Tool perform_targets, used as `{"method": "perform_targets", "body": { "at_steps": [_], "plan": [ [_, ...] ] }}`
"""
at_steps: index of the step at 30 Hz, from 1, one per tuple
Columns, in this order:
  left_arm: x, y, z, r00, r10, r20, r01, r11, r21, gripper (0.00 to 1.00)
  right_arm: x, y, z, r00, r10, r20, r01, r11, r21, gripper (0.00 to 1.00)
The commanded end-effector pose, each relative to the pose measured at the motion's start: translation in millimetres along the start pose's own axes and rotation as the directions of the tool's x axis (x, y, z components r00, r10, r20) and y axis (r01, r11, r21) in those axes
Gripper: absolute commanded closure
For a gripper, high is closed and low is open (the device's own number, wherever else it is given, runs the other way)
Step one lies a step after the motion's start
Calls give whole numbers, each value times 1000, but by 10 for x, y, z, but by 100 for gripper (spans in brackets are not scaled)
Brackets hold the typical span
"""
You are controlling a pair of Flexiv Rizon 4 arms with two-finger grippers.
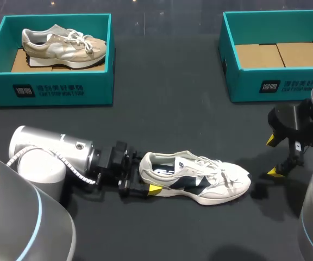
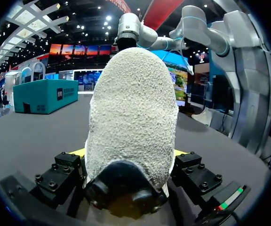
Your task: Take the shoe out of the shoebox, open the shoe tongue, remove and reinsert the insole, then place the shoe into the shoebox
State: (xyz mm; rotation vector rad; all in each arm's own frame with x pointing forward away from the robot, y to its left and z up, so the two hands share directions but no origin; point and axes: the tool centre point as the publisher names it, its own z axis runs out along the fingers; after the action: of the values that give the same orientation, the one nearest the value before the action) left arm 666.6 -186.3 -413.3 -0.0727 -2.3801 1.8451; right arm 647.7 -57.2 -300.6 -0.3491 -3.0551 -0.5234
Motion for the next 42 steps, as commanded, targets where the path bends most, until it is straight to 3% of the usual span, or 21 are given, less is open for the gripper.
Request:
{"method": "perform_targets", "body": {
  "at_steps": [1,42],
  "plan": [
    [-4,26,81,1000,2,6,-2,1000,-5,100,17,-3,2,1000,0,3,0,1000,1,0],
    [-23,23,26,999,6,44,-6,1000,-7,100,17,-3,2,1000,0,3,0,1000,1,0]
  ]
}}
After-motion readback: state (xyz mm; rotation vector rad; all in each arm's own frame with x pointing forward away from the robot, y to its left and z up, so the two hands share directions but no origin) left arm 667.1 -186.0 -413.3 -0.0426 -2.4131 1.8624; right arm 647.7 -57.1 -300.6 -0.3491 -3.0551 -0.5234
